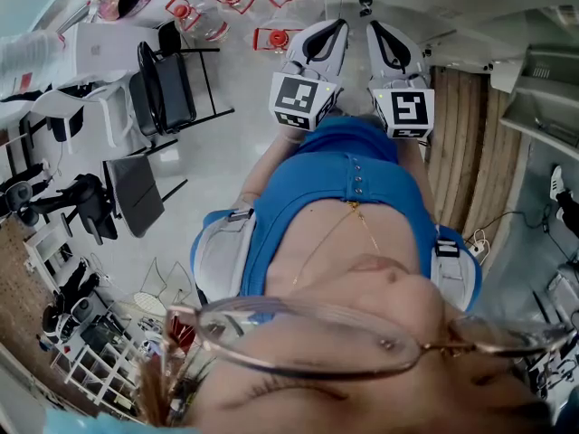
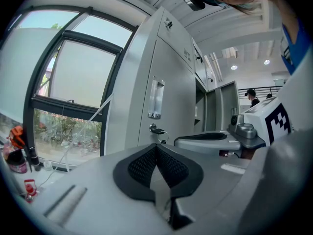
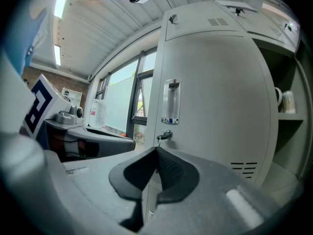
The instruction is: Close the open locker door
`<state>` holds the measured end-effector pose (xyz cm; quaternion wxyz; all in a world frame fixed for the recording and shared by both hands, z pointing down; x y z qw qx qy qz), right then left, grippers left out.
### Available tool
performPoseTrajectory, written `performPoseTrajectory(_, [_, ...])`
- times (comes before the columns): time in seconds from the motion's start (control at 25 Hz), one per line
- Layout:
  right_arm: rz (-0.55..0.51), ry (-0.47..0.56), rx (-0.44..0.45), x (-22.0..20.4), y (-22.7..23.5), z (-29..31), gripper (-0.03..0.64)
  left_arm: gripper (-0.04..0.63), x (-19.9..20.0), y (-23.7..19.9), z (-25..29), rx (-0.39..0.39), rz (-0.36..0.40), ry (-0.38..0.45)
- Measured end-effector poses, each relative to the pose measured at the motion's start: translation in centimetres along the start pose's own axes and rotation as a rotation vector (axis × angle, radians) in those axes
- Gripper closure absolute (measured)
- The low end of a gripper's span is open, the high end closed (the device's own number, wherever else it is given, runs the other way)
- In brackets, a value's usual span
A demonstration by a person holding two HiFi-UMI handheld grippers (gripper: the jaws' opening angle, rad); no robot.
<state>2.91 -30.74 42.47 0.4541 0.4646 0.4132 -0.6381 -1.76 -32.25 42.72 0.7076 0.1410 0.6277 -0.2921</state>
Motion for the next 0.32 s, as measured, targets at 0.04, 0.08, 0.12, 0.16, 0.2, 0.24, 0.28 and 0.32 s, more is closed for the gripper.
performPoseTrajectory(0.04, [0.000, -0.002, 0.002, 0.01, -0.03, 0.01, 0.615, 0.595, -0.01, 0.02, 0.02, 0.000, 0.000, 0.000])
performPoseTrajectory(0.08, [0.000, -0.004, 0.003, -0.03, 0.00, 0.01, 0.614, 0.597, -0.02, 0.06, 0.07, 0.000, 0.000, -0.001])
performPoseTrajectory(0.12, [-0.001, -0.007, 0.001, -0.12, 0.09, -0.01, 0.614, 0.597, -0.05, 0.12, 0.12, -0.001, 0.001, -0.002])
performPoseTrajectory(0.16, [-0.001, -0.008, -0.002, -0.23, 0.20, -0.04, 0.614, 0.595, -0.09, 0.19, 0.17, -0.001, 0.001, -0.003])
performPoseTrajectory(0.2, [-0.001, -0.008, -0.003, -0.29, 0.28, -0.08, 0.614, 0.595, -0.13, 0.25, 0.21, -0.002, 0.002, -0.005])
performPoseTrajectory(0.24, [-0.001, -0.007, -0.004, -0.29, 0.33, -0.11, 0.614, 0.597, -0.17, 0.31, 0.23, -0.002, 0.002, -0.005])
performPoseTrajectory(0.28, [-0.001, -0.005, -0.003, -0.27, 0.36, -0.15, 0.615, 0.595, -0.20, 0.36, 0.26, -0.002, 0.002, -0.006])
performPoseTrajectory(0.32, [-0.001, -0.004, -0.003, -0.24, 0.38, -0.18, 0.614, 0.595, -0.21, 0.41, 0.28, -0.002, 0.002, -0.005])
Point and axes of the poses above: the fingertips, and each gripper's own axes: z forward along the fingers, y to its right, x out of its top, the point moved 1 cm from there along -z, backward along the fingers, and after that the axes turned 4 degrees about -y, right-handed, at the moved point
